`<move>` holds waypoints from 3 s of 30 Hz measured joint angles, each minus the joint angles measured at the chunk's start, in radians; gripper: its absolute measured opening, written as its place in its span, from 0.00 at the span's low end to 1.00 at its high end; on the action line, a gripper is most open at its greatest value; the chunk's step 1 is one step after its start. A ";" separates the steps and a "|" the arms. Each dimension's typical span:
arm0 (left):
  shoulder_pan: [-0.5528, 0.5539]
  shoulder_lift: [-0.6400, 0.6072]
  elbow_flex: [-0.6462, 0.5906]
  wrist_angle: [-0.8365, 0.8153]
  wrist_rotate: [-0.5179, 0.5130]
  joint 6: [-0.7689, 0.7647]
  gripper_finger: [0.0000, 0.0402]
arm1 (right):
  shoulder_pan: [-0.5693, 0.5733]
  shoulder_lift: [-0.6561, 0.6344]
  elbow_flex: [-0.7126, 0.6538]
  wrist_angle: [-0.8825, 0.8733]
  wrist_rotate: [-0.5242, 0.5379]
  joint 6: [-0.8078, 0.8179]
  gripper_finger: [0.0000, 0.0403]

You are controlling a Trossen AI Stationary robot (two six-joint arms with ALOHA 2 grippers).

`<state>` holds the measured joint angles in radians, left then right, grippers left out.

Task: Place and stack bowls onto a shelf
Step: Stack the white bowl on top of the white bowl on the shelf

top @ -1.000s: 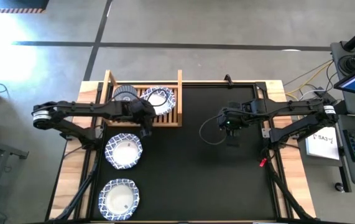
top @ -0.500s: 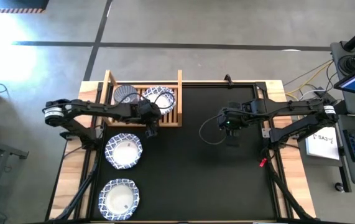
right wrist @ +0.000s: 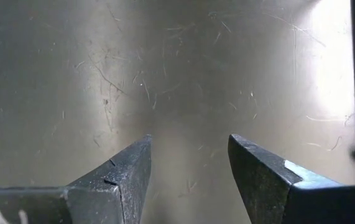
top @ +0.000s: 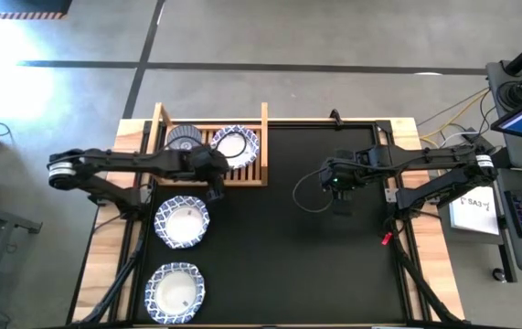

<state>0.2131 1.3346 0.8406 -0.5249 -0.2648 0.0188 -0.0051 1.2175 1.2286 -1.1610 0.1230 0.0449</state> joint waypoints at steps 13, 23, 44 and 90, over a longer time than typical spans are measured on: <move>-0.226 -0.148 0.000 -0.205 0.178 -0.576 0.40 | 0.000 0.000 -0.003 -0.002 -0.002 0.077 0.50; -0.473 -0.099 0.000 -0.294 0.182 -1.022 0.40 | 0.001 0.000 -0.016 -0.003 -0.026 0.198 0.50; -0.652 0.129 0.000 -0.306 0.141 -1.151 0.40 | 0.003 -0.210 -0.182 0.159 -0.026 0.251 0.50; -0.613 0.177 0.388 -0.445 -0.429 -0.479 0.00 | 0.003 -0.385 -0.439 0.314 -0.018 0.243 0.50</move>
<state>-0.4000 1.5112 1.2283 -0.9699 -0.6935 -0.4607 -0.0025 0.8322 0.7891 -0.8474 0.1051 0.2882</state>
